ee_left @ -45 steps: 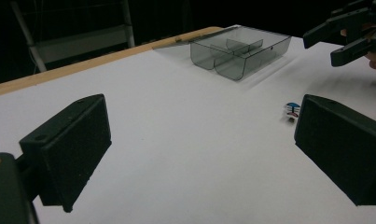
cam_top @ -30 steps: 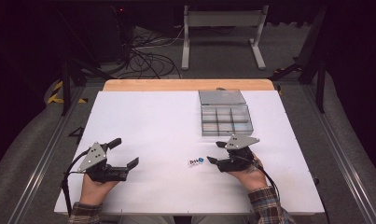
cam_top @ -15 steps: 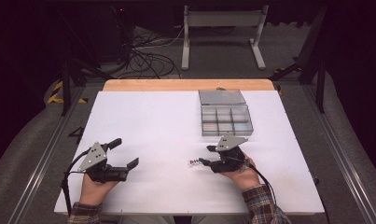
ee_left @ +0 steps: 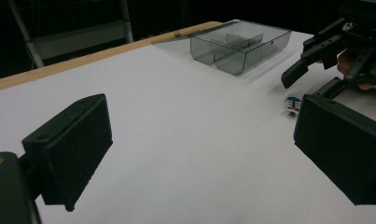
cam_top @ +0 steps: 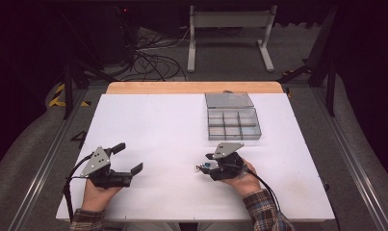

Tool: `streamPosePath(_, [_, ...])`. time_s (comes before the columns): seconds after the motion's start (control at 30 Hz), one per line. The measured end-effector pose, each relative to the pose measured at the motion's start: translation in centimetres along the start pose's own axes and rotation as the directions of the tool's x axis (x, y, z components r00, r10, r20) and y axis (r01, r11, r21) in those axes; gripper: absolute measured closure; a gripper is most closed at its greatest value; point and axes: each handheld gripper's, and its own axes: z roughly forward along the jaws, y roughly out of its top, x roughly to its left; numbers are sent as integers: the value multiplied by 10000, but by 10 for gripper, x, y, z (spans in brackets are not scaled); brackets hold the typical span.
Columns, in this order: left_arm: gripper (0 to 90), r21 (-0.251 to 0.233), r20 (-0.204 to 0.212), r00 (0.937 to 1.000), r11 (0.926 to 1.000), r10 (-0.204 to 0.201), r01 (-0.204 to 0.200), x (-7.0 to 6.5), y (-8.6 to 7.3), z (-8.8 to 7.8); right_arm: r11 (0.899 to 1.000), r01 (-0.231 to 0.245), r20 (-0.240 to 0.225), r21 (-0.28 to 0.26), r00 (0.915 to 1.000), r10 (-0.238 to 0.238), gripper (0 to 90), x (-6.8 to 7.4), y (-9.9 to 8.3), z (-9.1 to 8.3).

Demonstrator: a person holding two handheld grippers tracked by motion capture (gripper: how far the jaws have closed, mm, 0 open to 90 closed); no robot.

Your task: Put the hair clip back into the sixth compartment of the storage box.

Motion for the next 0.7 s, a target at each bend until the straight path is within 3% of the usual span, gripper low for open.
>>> streamPosePath(0.47, [49, 28, 16, 10000, 10000, -61, 61, 0, -1, 0, 9991, 217, -226, 375, 9995, -209, 497, 5, 5, 16])
streamPosePath(0.7, [49, 59, 22, 10000, 10000, -35, 35, 0, -1, 0, 9995, 16, -424, 320, 9991, -2, 650, 4, 5, 17])
